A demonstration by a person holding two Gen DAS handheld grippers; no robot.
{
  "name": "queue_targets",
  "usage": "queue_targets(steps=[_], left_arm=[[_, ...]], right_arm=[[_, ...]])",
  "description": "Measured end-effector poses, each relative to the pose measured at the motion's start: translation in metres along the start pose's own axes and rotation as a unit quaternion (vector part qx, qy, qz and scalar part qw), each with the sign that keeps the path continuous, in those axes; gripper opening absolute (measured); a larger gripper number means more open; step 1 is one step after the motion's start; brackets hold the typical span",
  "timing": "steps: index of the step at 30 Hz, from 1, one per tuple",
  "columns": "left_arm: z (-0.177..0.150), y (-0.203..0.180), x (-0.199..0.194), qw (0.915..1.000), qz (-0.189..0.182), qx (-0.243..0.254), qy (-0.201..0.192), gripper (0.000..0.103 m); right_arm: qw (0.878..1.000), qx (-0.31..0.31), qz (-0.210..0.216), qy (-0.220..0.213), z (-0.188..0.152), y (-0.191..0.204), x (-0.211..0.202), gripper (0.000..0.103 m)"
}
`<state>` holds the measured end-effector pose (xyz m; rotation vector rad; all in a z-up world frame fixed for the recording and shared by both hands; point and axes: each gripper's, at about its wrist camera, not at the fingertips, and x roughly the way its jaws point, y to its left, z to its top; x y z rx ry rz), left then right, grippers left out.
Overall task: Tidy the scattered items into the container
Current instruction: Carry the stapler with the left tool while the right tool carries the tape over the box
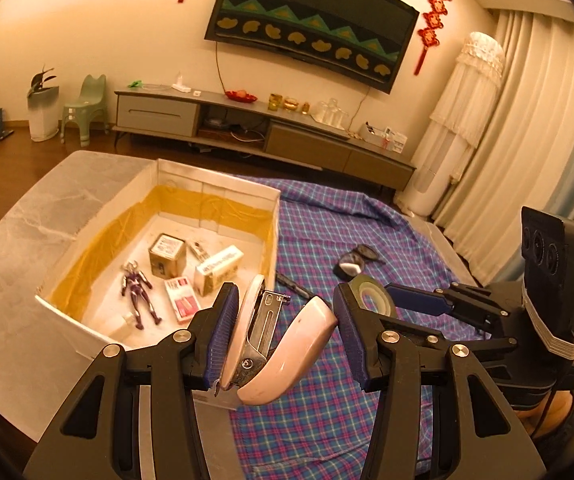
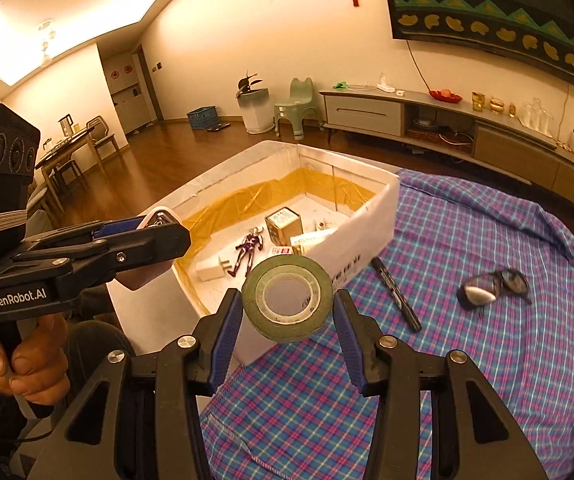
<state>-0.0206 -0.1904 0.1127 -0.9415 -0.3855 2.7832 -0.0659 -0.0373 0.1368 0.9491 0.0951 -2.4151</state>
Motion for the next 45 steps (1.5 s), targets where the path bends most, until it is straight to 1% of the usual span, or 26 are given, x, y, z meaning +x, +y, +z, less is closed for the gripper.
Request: queue_targets(steps=[6, 10, 20, 27, 31, 39, 45], left_arm=[[0.018, 0.013, 0.002, 1.0000, 0.002, -0.002, -0.008, 0.051], [0.028, 0.025, 0.008, 0.9999, 0.003, -0.013, -0.009, 0.051], [0.040, 0.058, 0.031, 0.9982, 0.005, -0.057, 0.019, 0.051], [0.039, 0.082, 0.058, 0.9930, -0.004, -0.100, 0.063, 0.051], [0.036, 0.091, 0.074, 0.9901, 0.003, -0.110, 0.087, 0.051], [0.025, 0.107, 0.101, 0.9840, 0.021, -0.104, 0.143, 0.051], [0.019, 0.111, 0.122, 0.9804, 0.033, -0.078, 0.178, 0.051]], right_arm=[[1.000, -0.009, 0.002, 0.004, 0.019, 0.003, 0.012, 0.048], [1.000, -0.016, 0.005, 0.011, 0.029, 0.005, 0.022, 0.048], [0.999, -0.044, 0.001, 0.032, 0.055, 0.018, 0.053, 0.048], [0.996, -0.069, -0.007, 0.062, 0.068, 0.025, 0.085, 0.048], [0.993, -0.083, -0.013, 0.081, 0.072, 0.026, 0.103, 0.048], [0.987, -0.106, -0.025, 0.119, 0.071, 0.024, 0.133, 0.048], [0.981, -0.115, -0.014, 0.158, 0.070, 0.022, 0.154, 0.048]])
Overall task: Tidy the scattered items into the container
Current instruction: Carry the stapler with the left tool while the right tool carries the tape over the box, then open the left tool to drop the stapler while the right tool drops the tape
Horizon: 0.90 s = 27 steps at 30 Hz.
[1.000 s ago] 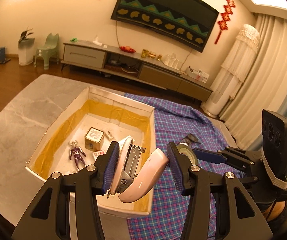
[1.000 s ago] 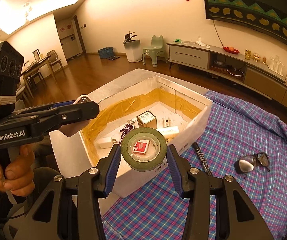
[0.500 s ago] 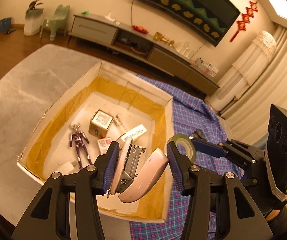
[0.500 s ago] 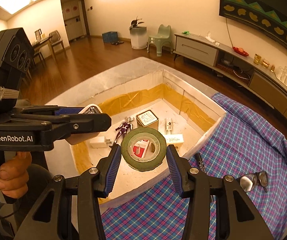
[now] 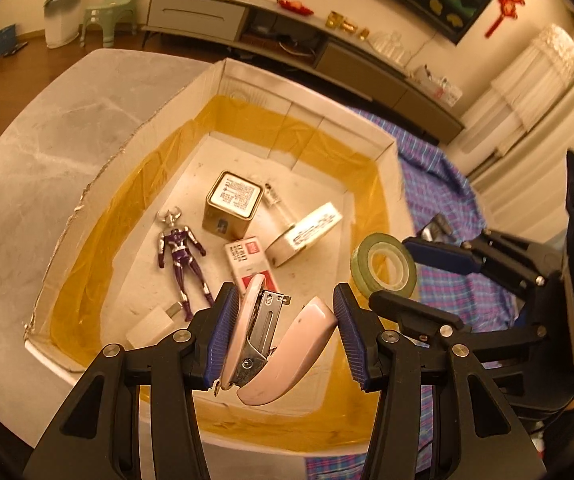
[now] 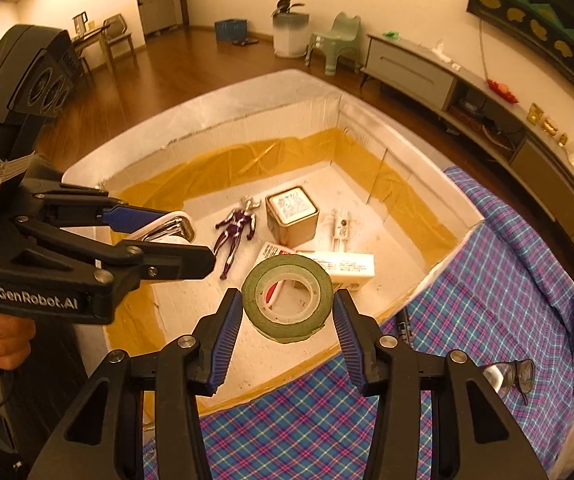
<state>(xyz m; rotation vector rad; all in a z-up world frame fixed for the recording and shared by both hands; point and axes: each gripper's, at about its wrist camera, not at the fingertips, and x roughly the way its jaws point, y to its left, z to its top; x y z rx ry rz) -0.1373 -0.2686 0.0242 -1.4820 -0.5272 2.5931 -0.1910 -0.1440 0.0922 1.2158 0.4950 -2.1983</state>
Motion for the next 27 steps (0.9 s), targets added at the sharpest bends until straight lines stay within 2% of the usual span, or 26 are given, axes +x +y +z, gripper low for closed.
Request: queue_targets(steps=[10, 18, 27], left_arm=[[0.008, -0.006, 0.022, 0.9980, 0.029, 0.049, 0.026, 0.051], [0.009, 0.007, 0.041, 0.9972, 0.022, 0.026, 0.067, 0.051], [0.010, 0.010, 0.056, 0.9932, 0.036, 0.039, 0.104, 0.052]], right_arm=[[0.999, -0.023, 0.004, 0.045, 0.006, -0.001, 0.021, 0.048], [0.995, -0.062, -0.006, 0.075, 0.015, 0.001, 0.036, 0.048], [0.987, -0.098, -0.007, 0.130, 0.014, 0.001, 0.063, 0.048]])
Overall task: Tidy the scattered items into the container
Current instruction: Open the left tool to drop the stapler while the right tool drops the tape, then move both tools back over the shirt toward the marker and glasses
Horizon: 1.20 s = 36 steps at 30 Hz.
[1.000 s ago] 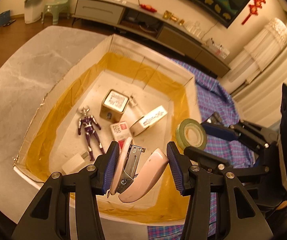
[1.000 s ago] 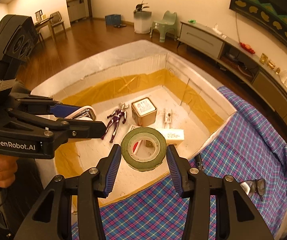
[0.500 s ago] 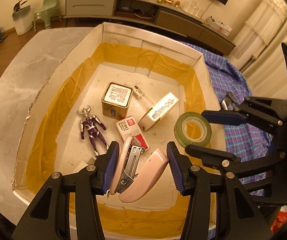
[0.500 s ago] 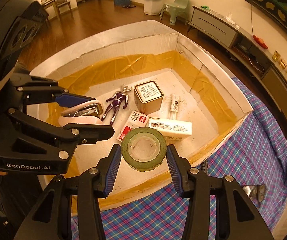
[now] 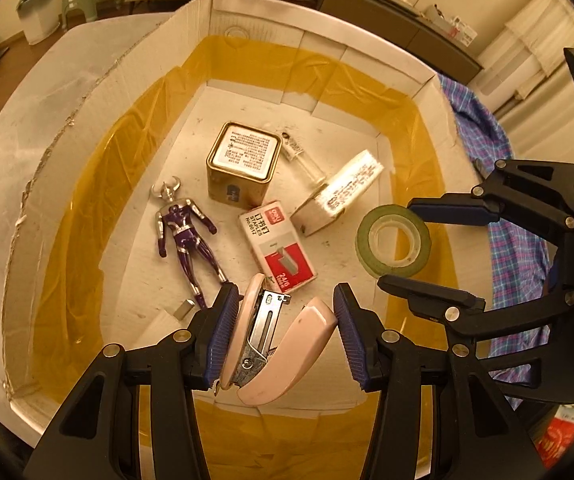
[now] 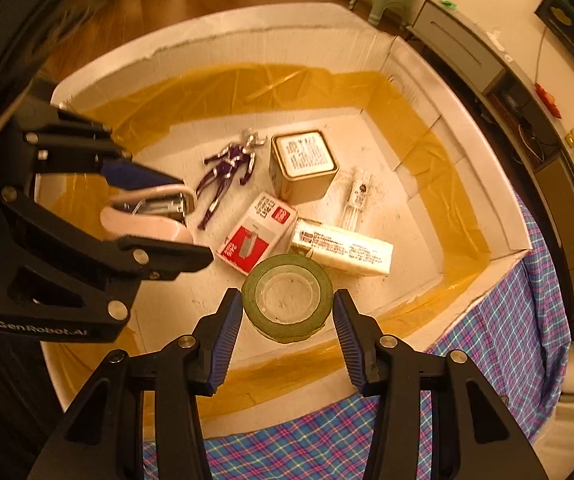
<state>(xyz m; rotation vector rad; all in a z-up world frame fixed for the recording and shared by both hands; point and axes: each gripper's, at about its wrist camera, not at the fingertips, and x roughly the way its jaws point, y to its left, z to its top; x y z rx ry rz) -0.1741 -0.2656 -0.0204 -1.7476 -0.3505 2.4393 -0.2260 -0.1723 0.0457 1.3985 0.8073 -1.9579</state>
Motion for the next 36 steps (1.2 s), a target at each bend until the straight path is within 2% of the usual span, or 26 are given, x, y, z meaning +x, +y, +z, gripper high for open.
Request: queue_targets(steps=[5, 15, 22, 36], left_arm=[[0.002, 0.005, 0.008, 0.9998, 0.011, 0.000, 0.017, 0.052], [0.004, 0.007, 0.011, 0.9994, -0.002, -0.011, 0.032, 0.053], [0.005, 0.009, 0.006, 0.9993, 0.003, -0.020, 0.031, 0.052], [-0.011, -0.011, -0.023, 0.9997, 0.019, 0.012, 0.012, 0.052]], right_arm=[[0.999, -0.020, -0.003, 0.025, 0.005, 0.001, 0.011, 0.048], [0.998, -0.037, -0.014, 0.044, 0.007, 0.002, 0.018, 0.048], [0.999, -0.027, -0.014, 0.041, 0.006, -0.001, 0.017, 0.049], [1.000, -0.009, -0.024, 0.015, 0.000, 0.001, -0.011, 0.049]])
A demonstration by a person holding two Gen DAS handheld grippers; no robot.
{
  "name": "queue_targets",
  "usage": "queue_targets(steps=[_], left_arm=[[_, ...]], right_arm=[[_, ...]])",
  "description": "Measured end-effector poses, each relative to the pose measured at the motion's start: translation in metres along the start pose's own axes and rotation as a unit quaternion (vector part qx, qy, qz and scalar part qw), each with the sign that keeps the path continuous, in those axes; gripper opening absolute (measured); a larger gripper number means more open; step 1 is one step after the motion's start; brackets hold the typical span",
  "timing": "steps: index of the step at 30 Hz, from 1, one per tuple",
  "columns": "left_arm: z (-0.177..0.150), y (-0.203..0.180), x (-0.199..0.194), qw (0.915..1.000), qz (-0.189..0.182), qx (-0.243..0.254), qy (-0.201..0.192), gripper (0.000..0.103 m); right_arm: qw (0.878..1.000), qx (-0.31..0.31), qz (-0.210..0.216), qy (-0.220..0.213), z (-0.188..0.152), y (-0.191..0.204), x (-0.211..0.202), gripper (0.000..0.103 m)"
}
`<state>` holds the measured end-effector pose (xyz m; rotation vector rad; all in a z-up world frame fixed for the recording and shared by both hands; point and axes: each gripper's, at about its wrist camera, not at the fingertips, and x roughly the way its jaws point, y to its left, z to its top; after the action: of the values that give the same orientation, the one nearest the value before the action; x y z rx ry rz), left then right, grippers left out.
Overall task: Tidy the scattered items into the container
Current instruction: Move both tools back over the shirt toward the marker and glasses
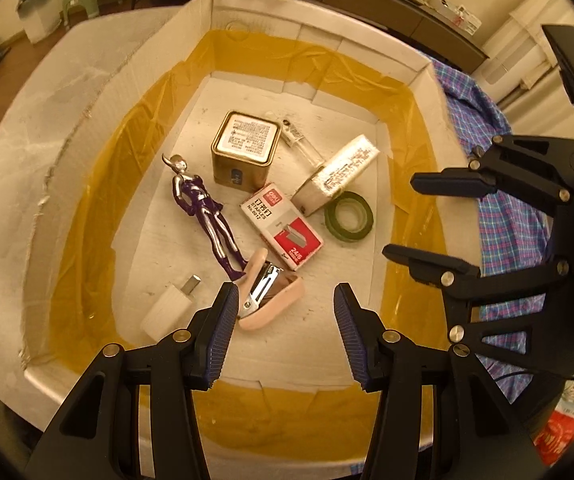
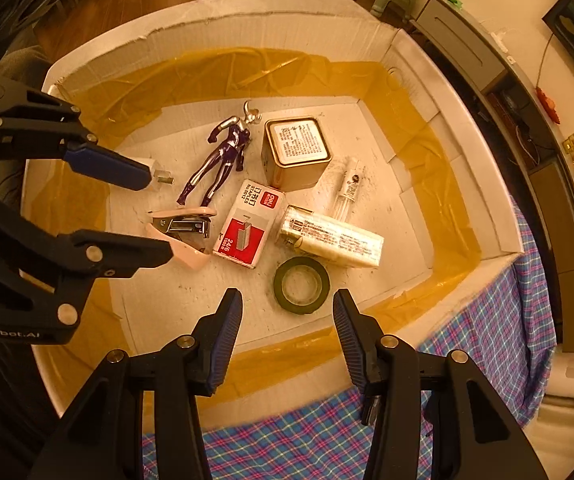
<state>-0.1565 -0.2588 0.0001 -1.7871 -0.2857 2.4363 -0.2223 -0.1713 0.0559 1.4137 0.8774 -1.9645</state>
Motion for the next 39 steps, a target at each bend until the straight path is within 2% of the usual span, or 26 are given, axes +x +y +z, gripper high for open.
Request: queue_targets(steps=[9, 18, 21, 24, 28, 33, 39], left_arm=[[-0.016, -0.019, -0.041, 0.9952, 0.047, 0.041, -0.076, 0.052], [-0.035, -0.041, -0.076, 0.9842, 0.076, 0.079, -0.139, 0.052], [-0.043, -0.051, -0.089, 0.9787, 0.083, 0.089, -0.165, 0.052], [-0.052, -0.063, -0.102, 0.9716, 0.086, 0.103, -0.195, 0.052], [-0.067, -0.080, -0.115, 0.9628, 0.086, 0.116, -0.228, 0.052], [-0.084, -0.103, -0.123, 0.9543, 0.072, 0.132, -0.259, 0.052], [-0.101, -0.145, -0.111, 0.9463, 0.054, 0.172, -0.269, 0.053]], right_arm=[[0.998, 0.040, 0.000, -0.052, -0.020, -0.004, -0.034, 0.049], [0.986, 0.082, 0.001, -0.144, -0.051, 0.000, -0.079, 0.049], [0.978, 0.098, 0.002, -0.187, -0.063, -0.001, -0.097, 0.050], [0.964, 0.122, 0.013, -0.234, -0.079, -0.004, -0.112, 0.056], [0.948, 0.156, 0.028, -0.275, -0.103, -0.008, -0.123, 0.056], [0.933, 0.177, 0.044, -0.310, -0.140, -0.012, -0.128, 0.057], [0.915, 0.233, 0.051, -0.325, -0.190, -0.026, -0.115, 0.058]])
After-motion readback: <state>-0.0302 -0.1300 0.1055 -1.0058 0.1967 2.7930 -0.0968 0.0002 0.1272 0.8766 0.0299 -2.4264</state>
